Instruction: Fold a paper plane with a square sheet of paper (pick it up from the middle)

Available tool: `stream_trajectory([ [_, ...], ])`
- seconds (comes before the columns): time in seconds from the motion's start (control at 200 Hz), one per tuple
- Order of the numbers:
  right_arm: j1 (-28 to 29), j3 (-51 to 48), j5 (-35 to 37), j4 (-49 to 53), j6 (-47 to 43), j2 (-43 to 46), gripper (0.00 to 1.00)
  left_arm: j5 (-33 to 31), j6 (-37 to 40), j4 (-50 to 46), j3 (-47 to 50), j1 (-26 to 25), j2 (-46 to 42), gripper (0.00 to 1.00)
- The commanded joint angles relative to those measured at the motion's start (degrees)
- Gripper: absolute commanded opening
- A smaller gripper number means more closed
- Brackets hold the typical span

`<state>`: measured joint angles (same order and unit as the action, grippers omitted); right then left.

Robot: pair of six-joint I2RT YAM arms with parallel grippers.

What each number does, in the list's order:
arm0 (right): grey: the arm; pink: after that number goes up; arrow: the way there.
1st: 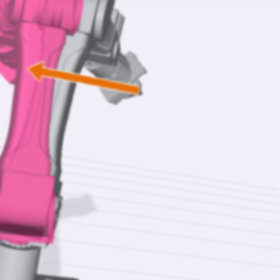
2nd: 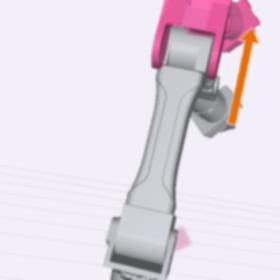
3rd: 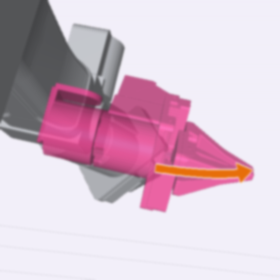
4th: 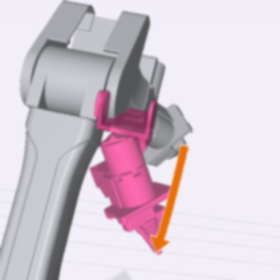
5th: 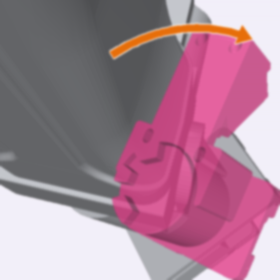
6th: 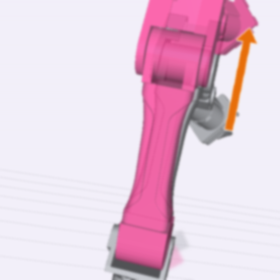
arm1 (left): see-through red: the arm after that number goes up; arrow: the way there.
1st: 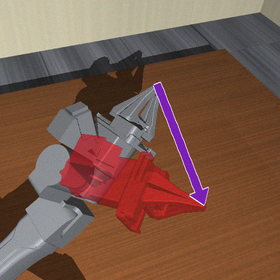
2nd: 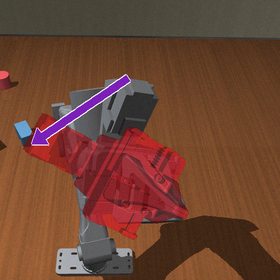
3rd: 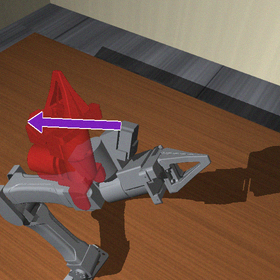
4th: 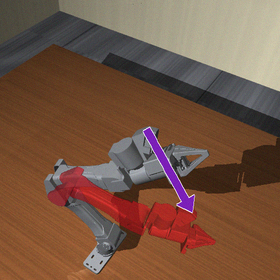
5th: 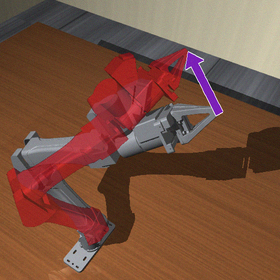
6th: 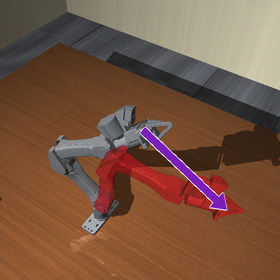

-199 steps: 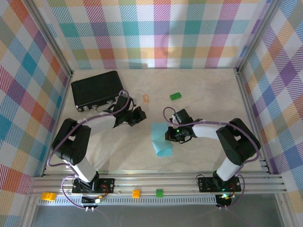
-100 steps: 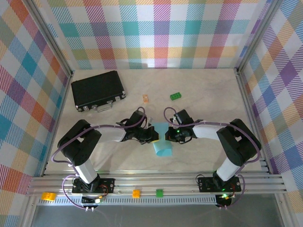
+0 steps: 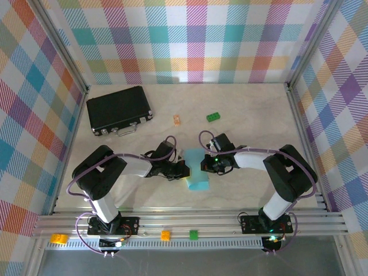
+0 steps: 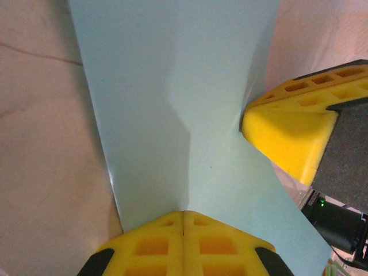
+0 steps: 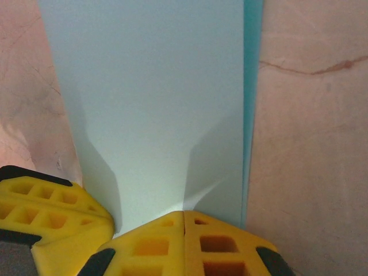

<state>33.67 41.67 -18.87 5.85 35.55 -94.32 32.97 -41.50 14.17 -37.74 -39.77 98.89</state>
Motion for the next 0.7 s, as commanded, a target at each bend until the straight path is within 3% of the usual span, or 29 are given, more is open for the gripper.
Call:
stream_trajectory([
  [0.0, -0.36, -3.24, 6.28, 10.09, -0.48, -1.97, 0.0, -1.96, 0.55, -4.8, 3.57, -0.75, -0.95, 0.03],
  [0.275, -0.37, -3.02, 6.57, 10.34, -0.48, -1.83, 0.0, -2.07, -5.19, -4.68, -0.1, -1.99, -9.41, 0.04],
  [0.5, -0.39, -3.11, 6.53, 10.24, -0.4, -1.78, 0.0, -0.78, -5.29, -2.31, -0.36, -4.08, -4.14, 0.04],
  [0.695, -0.34, -3.41, 6.83, 10.45, -0.5, -1.48, 0.0, -0.74, -6.02, 3.44, 6.45, -4.26, -0.29, 0.04],
])
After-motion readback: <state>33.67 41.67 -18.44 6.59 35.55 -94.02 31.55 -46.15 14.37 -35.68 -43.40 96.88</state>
